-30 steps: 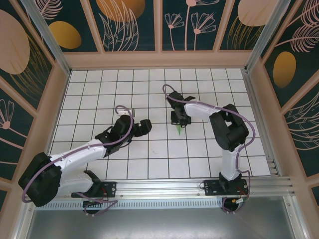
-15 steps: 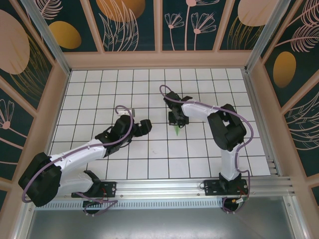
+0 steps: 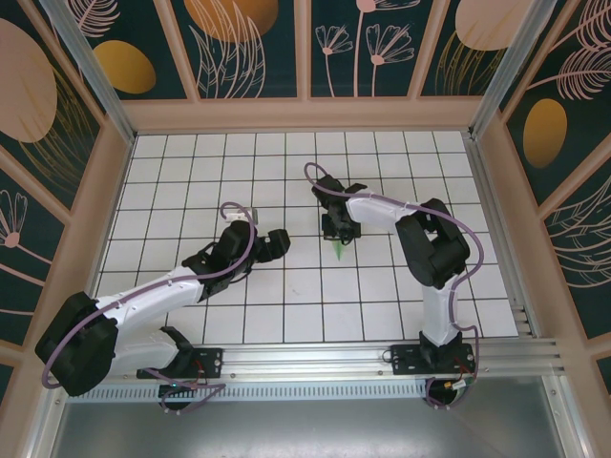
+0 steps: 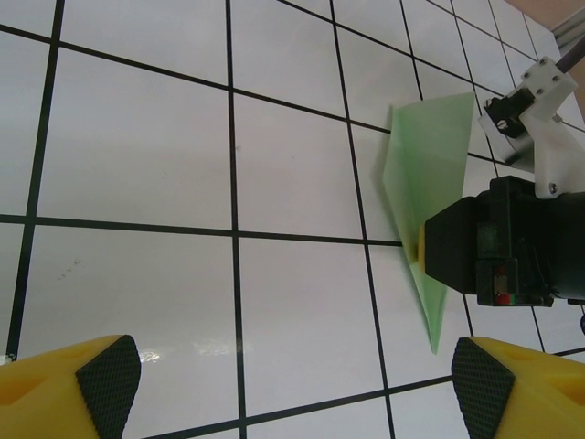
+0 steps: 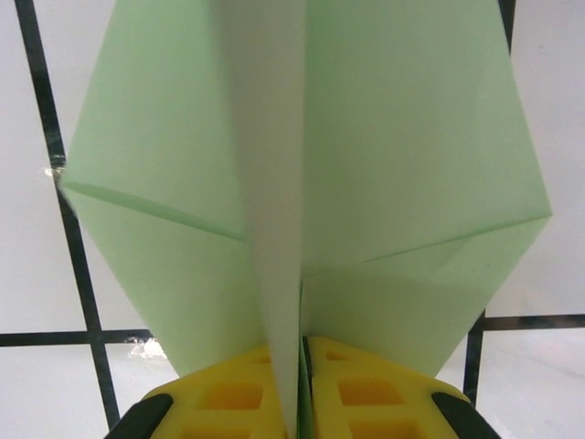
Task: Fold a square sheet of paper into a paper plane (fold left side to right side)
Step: Move the paper plane to the center of the table, then reset both arms
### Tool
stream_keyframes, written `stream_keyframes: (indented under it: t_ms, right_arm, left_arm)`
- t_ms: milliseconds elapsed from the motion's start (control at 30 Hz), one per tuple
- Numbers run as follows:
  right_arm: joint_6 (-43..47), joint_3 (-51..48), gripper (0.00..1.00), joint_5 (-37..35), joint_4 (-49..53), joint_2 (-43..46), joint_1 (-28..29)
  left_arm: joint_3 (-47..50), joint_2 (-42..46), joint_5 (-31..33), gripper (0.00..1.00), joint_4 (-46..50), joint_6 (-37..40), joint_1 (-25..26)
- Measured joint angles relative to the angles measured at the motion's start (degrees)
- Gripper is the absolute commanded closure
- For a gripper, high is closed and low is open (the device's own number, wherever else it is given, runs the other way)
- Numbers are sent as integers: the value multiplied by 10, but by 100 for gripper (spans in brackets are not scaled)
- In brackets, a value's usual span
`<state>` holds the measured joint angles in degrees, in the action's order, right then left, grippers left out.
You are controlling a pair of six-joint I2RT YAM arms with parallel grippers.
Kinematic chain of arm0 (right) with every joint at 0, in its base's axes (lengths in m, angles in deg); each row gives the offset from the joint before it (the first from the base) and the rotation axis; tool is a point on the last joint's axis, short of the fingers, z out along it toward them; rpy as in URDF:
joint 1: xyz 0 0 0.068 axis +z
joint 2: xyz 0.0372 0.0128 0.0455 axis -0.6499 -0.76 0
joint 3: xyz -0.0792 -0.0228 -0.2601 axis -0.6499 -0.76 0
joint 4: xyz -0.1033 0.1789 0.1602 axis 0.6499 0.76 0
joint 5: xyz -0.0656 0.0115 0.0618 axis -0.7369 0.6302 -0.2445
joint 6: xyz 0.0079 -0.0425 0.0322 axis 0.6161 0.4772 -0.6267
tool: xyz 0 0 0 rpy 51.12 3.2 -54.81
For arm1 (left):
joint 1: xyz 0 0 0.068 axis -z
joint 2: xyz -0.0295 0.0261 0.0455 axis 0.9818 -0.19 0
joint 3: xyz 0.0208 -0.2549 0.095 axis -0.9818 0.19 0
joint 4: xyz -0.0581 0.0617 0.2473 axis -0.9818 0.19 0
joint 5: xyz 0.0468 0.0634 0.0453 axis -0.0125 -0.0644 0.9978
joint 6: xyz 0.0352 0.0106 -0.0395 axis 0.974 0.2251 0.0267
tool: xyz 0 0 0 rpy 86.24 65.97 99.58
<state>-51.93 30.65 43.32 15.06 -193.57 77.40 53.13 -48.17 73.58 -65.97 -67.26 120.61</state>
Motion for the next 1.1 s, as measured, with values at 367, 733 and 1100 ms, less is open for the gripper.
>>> stream_keyframes:
  t_ms: [367, 733, 1100]
  right_arm:
    - [3, 32, 71, -12, 47, 18, 10]
    - [26, 43, 62, -39, 86, 148, -6]
    - [110, -169, 20, -115, -89, 452, -166]
  left_arm:
    - [-18, 17, 9, 7, 31, 9, 0]
    - [-48, 66, 46, 1, 75, 37, -14]
    - [-72, 197, 259, 1, 123, 113, -80]
